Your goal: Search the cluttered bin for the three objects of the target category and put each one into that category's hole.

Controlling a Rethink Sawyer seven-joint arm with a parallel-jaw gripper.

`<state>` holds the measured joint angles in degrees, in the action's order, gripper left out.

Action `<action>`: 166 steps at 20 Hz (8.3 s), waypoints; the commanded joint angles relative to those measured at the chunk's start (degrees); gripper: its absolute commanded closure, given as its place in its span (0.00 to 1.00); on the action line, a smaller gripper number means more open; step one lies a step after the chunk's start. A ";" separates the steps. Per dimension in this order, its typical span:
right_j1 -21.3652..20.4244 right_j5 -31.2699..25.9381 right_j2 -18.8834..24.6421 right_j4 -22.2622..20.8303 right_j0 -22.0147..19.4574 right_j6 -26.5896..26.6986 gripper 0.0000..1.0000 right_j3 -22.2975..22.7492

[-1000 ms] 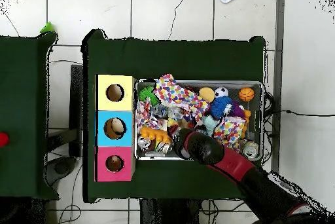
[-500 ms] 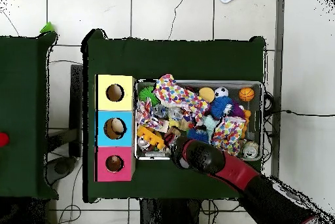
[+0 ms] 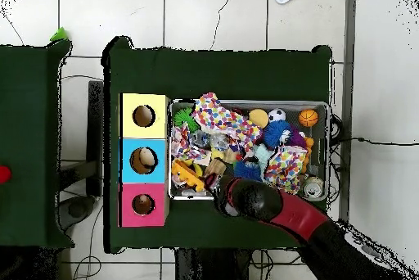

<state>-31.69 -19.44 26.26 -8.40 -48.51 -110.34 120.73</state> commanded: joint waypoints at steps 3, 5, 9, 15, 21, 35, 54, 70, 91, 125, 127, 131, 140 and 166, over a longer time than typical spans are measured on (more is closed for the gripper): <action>-5.26 5.07 -10.54 -10.74 9.99 -2.66 0.00 -10.13; -5.36 6.86 -12.37 -12.65 11.40 -3.20 0.00 -11.53; -4.89 13.80 -18.12 -17.01 15.94 -5.02 0.00 -14.29; -3.06 18.90 -23.49 -18.42 19.99 -5.02 0.00 -17.25; -2.32 23.03 -26.16 -15.94 21.05 -6.04 0.00 -17.15; 1.75 21.99 -17.58 -9.10 16.37 -10.55 0.00 -12.59; 7.13 31.40 -21.04 -7.24 20.35 -9.21 0.00 -14.97; 8.51 30.53 -17.38 -4.73 18.44 -10.73 0.00 -14.94; 13.51 32.07 -18.02 3.38 23.93 -11.16 0.00 -16.79; 15.79 15.68 3.02 13.91 7.96 -11.63 0.00 -6.20; 16.11 16.06 2.92 14.35 7.90 -11.32 0.00 -6.33; 16.89 16.72 2.70 14.89 8.00 -10.76 0.00 -6.69; 17.45 15.56 2.93 15.76 7.73 -9.47 0.00 -6.95; -4.31 -22.55 -12.60 5.99 14.03 4.50 1.00 -9.62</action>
<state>-30.34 -21.38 18.61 3.35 -36.03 -110.34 110.55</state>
